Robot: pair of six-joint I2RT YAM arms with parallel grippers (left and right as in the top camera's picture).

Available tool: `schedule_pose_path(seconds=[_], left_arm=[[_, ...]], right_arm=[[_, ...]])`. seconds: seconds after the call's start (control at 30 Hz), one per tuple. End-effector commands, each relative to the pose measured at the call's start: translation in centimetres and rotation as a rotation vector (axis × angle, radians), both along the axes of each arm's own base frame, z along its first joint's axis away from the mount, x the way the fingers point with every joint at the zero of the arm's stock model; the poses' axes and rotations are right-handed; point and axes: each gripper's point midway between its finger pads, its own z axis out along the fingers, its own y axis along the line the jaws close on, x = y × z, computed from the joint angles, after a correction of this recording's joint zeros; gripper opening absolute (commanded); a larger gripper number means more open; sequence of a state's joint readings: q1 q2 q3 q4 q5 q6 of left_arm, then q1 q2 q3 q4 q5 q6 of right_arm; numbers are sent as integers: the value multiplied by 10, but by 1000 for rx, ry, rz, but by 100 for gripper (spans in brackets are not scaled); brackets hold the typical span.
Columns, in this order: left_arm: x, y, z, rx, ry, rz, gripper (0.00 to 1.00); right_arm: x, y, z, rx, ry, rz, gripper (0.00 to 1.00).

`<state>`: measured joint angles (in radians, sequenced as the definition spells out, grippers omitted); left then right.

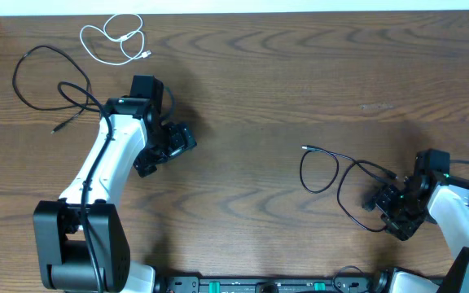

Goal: Untangle cables
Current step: 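Grasp the remaining black cable with the right gripper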

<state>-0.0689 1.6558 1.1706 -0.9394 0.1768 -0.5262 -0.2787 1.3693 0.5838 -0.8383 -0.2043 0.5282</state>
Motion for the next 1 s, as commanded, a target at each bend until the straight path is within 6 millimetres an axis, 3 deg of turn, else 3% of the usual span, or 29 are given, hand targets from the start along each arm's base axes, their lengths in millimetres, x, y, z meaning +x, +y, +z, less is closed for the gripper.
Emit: schedule_pose_path(seconds=[0.0,0.43,0.5,0.6,0.7,0.8,0.9,0.97], left_arm=[[-3,4,-2,18,9,-1,98],[-3,4,-2,18,9,-1,98],[-3,4,-2,18,9,-1,98],[-3,4,-2,18,9,-1,98],[-3,4,-2,18,9,-1,98],[-3,4,-2,18,9,-1,98],[-3,4,-2,18,9,-1,98],[-3,4,-2,18,9,-1,98]], right_arm=[[-2,4,-4,-27,20,-63,66],[68,110,6,126,-278,97,52],[82,136,10,181,-342,171,52],[103,151,25,168,-393,316,49],[122,138,57,52,-392,402,55],[135,105,91,-163,-366,437,73],[131,66,106,-375,-298,413,73],[123,47,98,-437,-244,376,72]])
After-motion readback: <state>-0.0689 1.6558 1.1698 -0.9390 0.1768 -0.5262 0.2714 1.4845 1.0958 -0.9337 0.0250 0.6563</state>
